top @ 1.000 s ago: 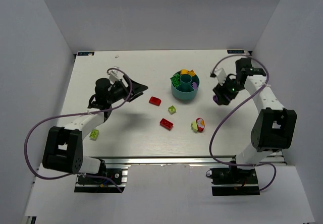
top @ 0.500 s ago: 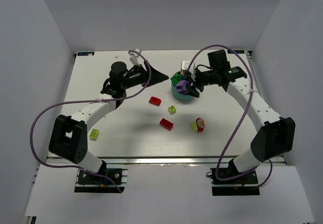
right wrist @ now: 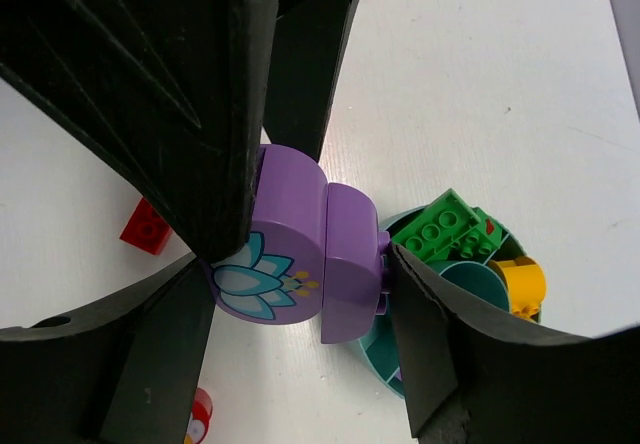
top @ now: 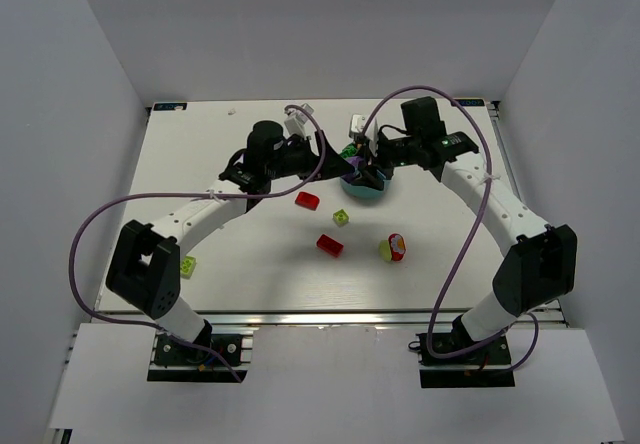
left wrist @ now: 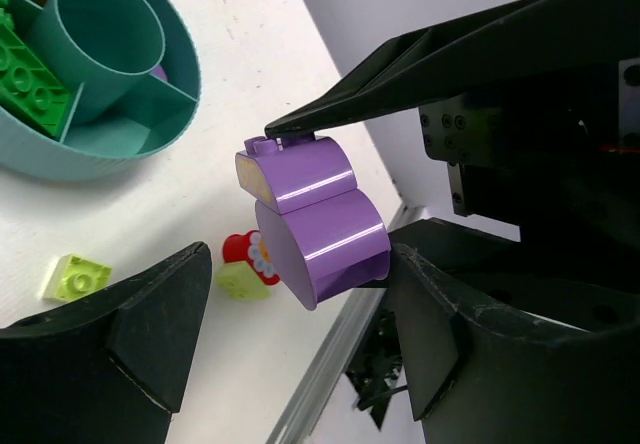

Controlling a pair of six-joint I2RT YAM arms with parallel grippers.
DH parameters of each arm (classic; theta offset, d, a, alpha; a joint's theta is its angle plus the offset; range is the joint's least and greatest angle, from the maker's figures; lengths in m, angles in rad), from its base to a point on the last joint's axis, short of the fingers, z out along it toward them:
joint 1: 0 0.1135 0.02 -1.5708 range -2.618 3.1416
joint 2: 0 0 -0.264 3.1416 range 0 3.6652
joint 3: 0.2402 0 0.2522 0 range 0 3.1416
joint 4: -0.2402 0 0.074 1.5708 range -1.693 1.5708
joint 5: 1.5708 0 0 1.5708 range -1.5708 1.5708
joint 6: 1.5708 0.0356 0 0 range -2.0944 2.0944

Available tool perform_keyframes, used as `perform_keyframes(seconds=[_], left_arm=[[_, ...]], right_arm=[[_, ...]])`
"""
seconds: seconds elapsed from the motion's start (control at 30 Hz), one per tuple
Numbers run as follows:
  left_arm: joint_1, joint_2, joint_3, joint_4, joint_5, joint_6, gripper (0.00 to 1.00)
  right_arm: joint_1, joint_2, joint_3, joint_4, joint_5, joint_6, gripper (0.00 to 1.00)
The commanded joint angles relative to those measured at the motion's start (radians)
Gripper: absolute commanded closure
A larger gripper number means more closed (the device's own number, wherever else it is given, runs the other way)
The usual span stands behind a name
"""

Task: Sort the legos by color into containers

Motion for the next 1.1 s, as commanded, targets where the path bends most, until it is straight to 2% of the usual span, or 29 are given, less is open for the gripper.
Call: perform_keyframes(seconds=[0.0, 0.4, 0.5, 0.8, 0.87, 0.9, 0.97, 1.0, 1.07], left_arm=[[-0.014, -0.016, 0.060, -0.087, -0.064, 0.084, 0.20], [-0.063, 0.015, 0.138, -0.227, -0.164, 0.144, 0.25], [-0.072, 0.021, 0.153, -0.273, -0.198, 0.163, 0.32], [-0.077, 0.009, 0.149, -0.301, -0.219, 0.178, 0.69], [-0.077, 0.010, 0.150, -0.299, -0.210, 0.180, 0.78], [-0.077, 0.010, 0.150, -0.293, -0.201, 0.180, 0.89], [-0.077, 0.010, 0.152, -0.290, -0.195, 0.181, 0.98], [-0.077, 0.009, 0.150, -0.285, -0.190, 0.181, 1.00], [-0.077, 0.002, 0.146, -0.281, -0.189, 0.183, 1.00]], right_arm=[[0.009, -0.026, 0.003, 0.062, 0.003, 0.050, 0.98], [0.057, -0.030, -0.032, 0.094, 0.088, 0.111, 0.98], [0.071, -0.029, -0.034, 0.105, 0.124, 0.134, 0.98], [0.077, -0.016, -0.032, 0.126, 0.200, 0.173, 0.94], [0.077, -0.016, -0.032, 0.125, 0.197, 0.174, 0.84], [0.077, -0.018, -0.034, 0.125, 0.197, 0.174, 0.68], [0.080, -0.023, -0.038, 0.131, 0.202, 0.171, 0.48], [0.081, -0.027, -0.046, 0.135, 0.208, 0.168, 0.30], [0.080, -0.032, -0.050, 0.137, 0.208, 0.145, 0.13]])
